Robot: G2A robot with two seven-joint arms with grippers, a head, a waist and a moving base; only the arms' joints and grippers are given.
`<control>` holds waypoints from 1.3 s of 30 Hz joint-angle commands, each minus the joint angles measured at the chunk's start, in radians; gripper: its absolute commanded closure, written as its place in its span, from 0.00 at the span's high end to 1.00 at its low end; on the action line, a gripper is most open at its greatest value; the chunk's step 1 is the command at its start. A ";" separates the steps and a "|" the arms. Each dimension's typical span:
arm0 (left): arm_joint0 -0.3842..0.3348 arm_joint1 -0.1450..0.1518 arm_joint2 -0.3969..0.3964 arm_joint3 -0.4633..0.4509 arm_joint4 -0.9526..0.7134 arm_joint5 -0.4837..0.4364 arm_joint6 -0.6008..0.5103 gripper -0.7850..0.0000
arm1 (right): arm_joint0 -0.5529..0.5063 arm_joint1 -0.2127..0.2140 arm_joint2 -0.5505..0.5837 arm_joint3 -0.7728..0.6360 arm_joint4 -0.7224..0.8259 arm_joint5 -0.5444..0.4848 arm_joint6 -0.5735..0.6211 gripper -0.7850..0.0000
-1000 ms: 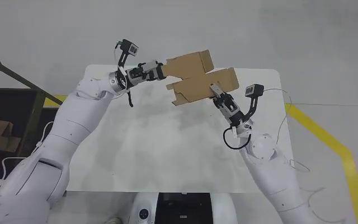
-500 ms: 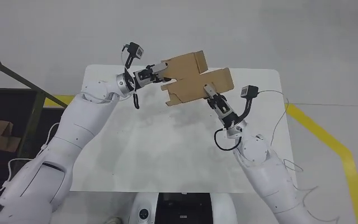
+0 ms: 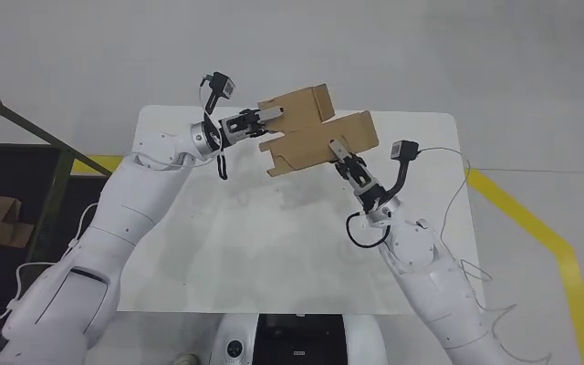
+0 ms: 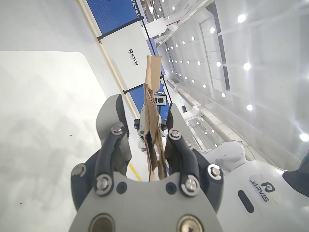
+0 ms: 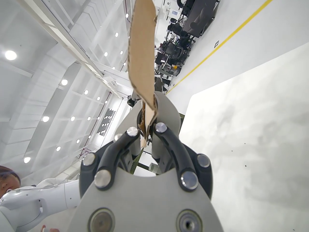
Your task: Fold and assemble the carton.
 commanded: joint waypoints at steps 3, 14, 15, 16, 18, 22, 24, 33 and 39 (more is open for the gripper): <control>0.004 -0.002 -0.011 -0.004 0.016 0.004 0.000 0.33 | -0.001 -0.002 0.002 0.001 0.000 -0.005 0.005 0.00; 0.021 -0.006 -0.043 -0.025 0.038 0.008 -0.007 0.00 | -0.009 -0.007 0.009 -0.014 -0.009 -0.012 0.006 0.07; 0.023 -0.006 -0.045 -0.028 0.041 0.008 -0.008 0.00 | -0.009 -0.008 0.009 -0.014 -0.009 -0.012 0.006 0.41; 0.025 -0.007 -0.048 -0.030 0.042 0.007 -0.008 0.00 | -0.010 -0.008 0.010 -0.015 -0.007 -0.013 0.006 0.84; 0.028 -0.007 -0.055 -0.035 0.042 0.009 -0.010 0.00 | -0.012 -0.009 0.014 -0.015 -0.001 -0.016 0.008 1.00; 0.027 -0.004 -0.084 -0.034 0.031 0.009 -0.035 0.00 | -0.009 -0.006 0.044 0.001 0.024 -0.038 0.033 1.00; 0.018 0.001 -0.100 -0.029 0.050 -0.002 -0.074 0.00 | 0.001 -0.001 0.068 0.020 0.045 -0.054 0.074 1.00; -0.029 0.030 -0.181 -0.006 0.104 -0.024 -0.284 0.00 | 0.091 0.029 0.150 0.139 0.138 -0.125 0.441 1.00; -0.047 0.046 -0.210 -0.029 0.044 0.056 -0.432 0.00 | 0.154 0.049 0.158 0.197 0.208 -0.137 0.738 1.00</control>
